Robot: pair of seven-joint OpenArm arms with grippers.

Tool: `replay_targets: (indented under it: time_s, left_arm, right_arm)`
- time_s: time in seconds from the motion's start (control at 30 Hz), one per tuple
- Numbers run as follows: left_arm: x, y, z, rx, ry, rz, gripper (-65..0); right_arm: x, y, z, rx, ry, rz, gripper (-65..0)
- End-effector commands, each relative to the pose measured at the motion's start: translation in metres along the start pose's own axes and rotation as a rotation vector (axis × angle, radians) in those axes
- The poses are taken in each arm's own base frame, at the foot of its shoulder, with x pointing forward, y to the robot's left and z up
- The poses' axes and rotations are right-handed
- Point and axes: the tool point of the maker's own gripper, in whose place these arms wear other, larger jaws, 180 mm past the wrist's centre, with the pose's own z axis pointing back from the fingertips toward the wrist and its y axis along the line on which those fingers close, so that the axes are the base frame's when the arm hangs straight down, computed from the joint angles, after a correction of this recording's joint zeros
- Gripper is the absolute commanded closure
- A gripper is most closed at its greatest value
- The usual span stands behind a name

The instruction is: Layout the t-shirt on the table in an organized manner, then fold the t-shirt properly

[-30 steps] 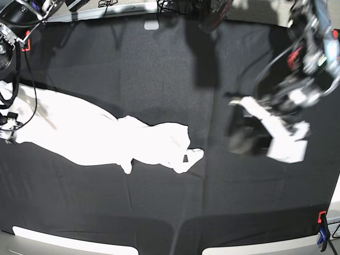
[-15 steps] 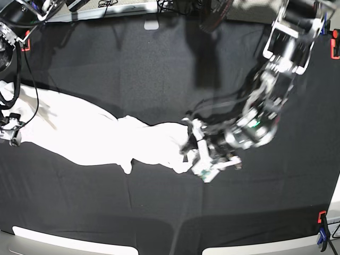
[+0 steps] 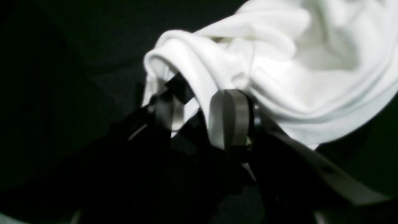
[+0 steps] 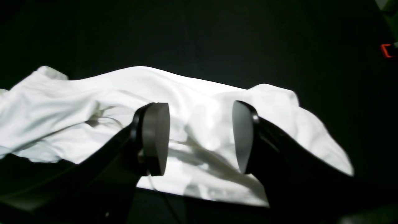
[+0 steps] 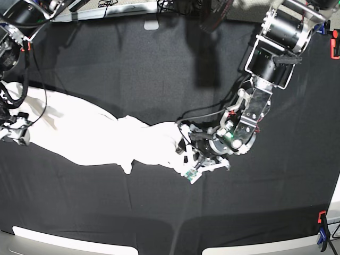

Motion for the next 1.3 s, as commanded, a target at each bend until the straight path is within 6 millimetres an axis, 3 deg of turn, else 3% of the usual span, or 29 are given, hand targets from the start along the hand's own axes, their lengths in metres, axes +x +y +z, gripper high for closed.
replay_targets:
  time_s: [0.0,0.03,0.1,0.27,0.53,0.57,0.67,0.73,1.07,1.27]
  left_arm:
    - [0.027,0.005,0.003,0.002,-0.073,0.014,-24.3]
    - [0.028,0.003,0.003,-0.009,-0.08,0.031,-20.0]
    - [0.03,0.002,0.003,-0.015,-0.086,0.041,0.0]
    - [0.031,0.008,0.003,0.008,-0.083,0.006,0.0]
    - [0.05,0.024,0.007,0.046,-0.088,-0.039,0.0]
    - [0.05,0.024,0.007,0.038,-0.073,-0.027,-4.2]
    - [0.049,0.023,0.009,0.002,-0.004,0.02,-25.8]
    - [0.051,0.023,0.01,-0.011,0.013,0.034,-31.4]
    - [0.075,0.012,0.005,-0.082,-0.139,0.146,-31.6]
    - [0.056,0.014,-0.017,-0.045,-0.064,0.128,-31.6]
  right_arm:
    - [0.018,0.004,0.004,0.023,-0.064,0.002,-31.4]
    - [0.017,0.01,0.003,0.049,-0.068,-0.007,-31.4]
    - [0.015,0.026,0.001,0.112,-0.078,-0.009,-31.4]
    - [0.008,0.053,-0.003,0.2,-0.095,-0.04,-31.4]
    - [-0.005,0.056,-0.003,0.206,-0.067,-0.049,-31.4]
    - [-0.005,0.056,-0.003,0.205,-0.066,-0.049,-31.4]
    - [-0.005,0.056,-0.003,0.205,-0.066,-0.049,-31.4]
    - [-0.005,0.056,-0.003,0.205,-0.067,-0.049,-31.4]
    - [-0.005,0.056,-0.003,0.205,-0.066,-0.049,-31.4]
    - [-0.006,0.056,-0.003,0.205,-0.065,-0.05,-31.4]
